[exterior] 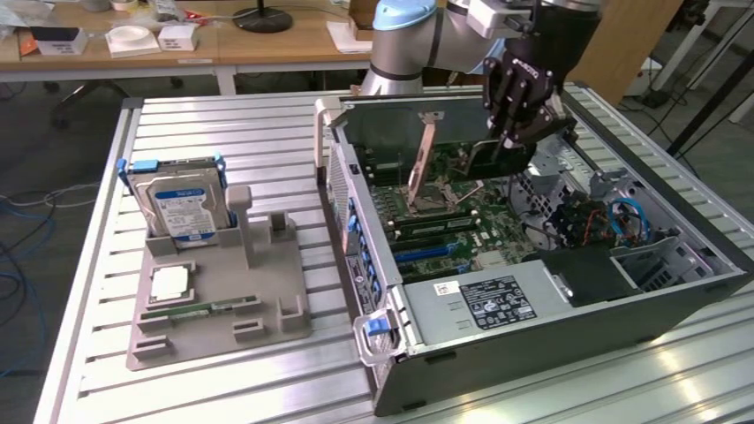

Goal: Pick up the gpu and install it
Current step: 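Insert the gpu into the slot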

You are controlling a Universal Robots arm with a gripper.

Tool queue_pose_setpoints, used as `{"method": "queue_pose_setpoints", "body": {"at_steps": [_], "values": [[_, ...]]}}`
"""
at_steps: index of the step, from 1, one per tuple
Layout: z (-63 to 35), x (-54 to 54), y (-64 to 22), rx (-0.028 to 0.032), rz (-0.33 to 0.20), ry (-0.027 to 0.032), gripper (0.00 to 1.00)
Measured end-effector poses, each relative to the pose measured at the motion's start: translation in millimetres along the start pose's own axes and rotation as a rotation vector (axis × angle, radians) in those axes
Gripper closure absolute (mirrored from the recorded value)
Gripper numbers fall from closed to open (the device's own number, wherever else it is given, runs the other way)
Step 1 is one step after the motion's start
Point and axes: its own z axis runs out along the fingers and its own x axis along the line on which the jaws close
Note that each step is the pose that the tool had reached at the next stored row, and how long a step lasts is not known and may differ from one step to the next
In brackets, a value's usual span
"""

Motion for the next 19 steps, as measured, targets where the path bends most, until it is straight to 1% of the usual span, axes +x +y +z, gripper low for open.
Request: {"method": "queue_pose_setpoints", "body": {"at_steps": [11, 19], "values": [[3.2, 0.0, -0.1, 0.0000, 0.000, 0.0001, 0.74], [3.7, 0.0, -0.1, 0.0000, 0.004, -0.0002, 0.74]]}}
